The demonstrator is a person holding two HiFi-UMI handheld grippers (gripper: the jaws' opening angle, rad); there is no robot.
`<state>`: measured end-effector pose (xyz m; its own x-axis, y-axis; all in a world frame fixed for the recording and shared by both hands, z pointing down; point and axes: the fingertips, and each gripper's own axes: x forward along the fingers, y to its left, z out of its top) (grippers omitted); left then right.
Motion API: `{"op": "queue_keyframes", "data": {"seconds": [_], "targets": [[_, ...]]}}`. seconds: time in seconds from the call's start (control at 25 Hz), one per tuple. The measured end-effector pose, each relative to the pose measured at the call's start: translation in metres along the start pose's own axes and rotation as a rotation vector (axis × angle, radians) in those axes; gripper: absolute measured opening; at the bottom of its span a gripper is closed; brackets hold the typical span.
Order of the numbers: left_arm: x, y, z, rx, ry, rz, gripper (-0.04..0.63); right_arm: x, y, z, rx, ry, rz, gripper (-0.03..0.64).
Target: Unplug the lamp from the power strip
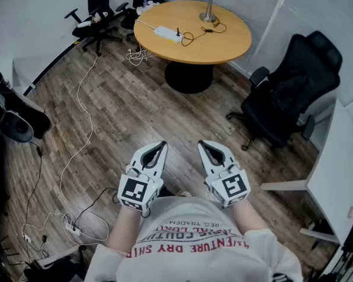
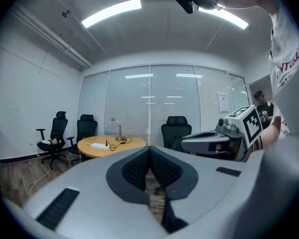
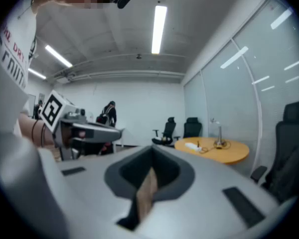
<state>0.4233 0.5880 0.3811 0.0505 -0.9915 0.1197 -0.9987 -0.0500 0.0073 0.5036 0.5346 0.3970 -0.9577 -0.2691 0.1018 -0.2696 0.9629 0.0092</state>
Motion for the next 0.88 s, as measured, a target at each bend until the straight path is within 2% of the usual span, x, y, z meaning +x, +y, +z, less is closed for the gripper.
{"op": "queue_keyframes", "data": {"seconds": [0.2,0.6,0.88], "targets": [[0.008,0.004,0.001,-0.004,0.003,0.004,0.028,0.005,-0.005,0.01,0.02,0.004,0.008,0.029],[0.017,0.013,-0.001,-0.008,0.02,-0.021,0.028,0.019,-0.002,0.001,0.092,-0.018,0.04,0.029],[0.023,0.043,-0.008,-0.044,0.029,-0.02,0.028,0.055,0.001,-0.004,0.093,0.028,0.06,0.029]]}}
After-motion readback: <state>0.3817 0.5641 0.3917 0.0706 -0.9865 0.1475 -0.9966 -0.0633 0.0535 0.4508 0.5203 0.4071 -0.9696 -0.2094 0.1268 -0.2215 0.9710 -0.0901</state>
